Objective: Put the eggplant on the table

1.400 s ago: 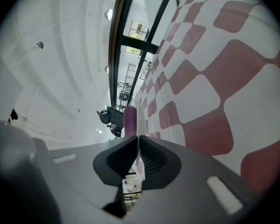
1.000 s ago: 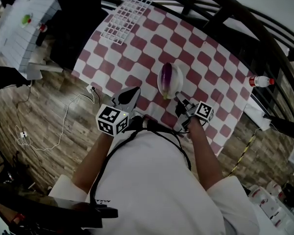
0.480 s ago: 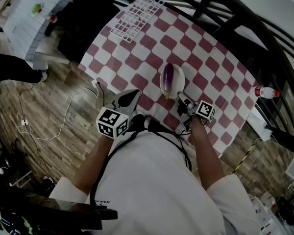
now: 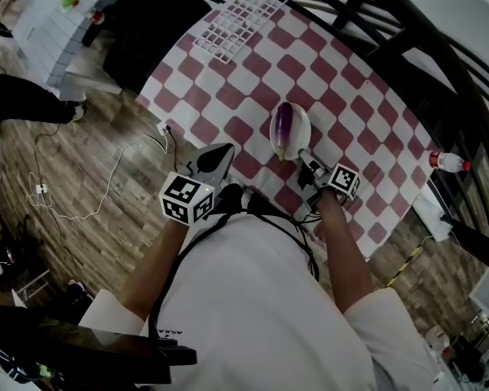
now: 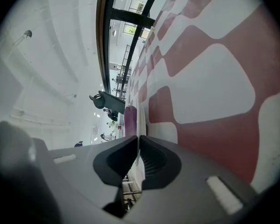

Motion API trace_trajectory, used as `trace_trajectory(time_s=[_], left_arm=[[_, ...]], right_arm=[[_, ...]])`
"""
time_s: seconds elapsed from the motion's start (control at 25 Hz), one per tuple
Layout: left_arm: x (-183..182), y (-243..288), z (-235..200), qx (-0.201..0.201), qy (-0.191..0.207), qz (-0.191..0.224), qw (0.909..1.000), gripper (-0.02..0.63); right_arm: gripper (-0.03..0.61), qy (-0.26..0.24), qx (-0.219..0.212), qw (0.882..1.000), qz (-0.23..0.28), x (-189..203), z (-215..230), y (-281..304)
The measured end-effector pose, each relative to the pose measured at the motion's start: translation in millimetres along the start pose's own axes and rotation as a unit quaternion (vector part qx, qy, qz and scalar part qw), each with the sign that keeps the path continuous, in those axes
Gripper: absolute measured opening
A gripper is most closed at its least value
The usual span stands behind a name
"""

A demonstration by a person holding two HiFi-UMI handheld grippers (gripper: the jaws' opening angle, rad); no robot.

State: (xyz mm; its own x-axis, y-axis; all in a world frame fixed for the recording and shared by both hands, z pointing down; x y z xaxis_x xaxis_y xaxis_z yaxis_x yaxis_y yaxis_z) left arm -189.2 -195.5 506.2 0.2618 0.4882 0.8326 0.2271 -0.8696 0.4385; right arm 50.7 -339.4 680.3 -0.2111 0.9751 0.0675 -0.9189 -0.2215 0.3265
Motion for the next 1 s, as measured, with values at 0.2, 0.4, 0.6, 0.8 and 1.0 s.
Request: trace_trajectory(time_s=[0.2,0.4,0.6,0.8,1.0], left_arm=[[0,-2,-1,-0.001,0.001,0.0,1.0,0.006],[-1,-3,-4,0.001,0.002,0.001,1.0,0.006],[0,-4,-4,0.005,0.002,0.002,1.0,0.006],[0,-6,-6,0.009,0.004,0.002,0.9999,0.006],[-1,-6,-9,0.014,0.006,0.003,0.9999,0.006]], right_arm=[[0.025,0.003,0.009,1.0,0.0,2,2,-1],[0.023,0.004,0.023,1.0,0.001,2,4,1],[0.02,0.01,0.042,0.999,0.003,5,7,2],[0.02,0.015,0.058,0.998,0.009,9,9,3],[0.021,0.021,0.075,0.997,0.018,11,12,4]])
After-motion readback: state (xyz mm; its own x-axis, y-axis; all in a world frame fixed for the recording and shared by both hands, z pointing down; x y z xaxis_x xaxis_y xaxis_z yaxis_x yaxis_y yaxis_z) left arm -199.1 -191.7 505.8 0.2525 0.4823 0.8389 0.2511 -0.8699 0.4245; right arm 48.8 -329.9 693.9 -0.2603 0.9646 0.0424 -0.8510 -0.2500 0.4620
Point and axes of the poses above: the fingertips, and each gripper's own axes: y forward along the fingers, z to its right, x out of its underside, the point moved 7 cm from there along -y, backward along the fingers, and after that the axes turned 3 degrees about z, right-handed, at the moved point
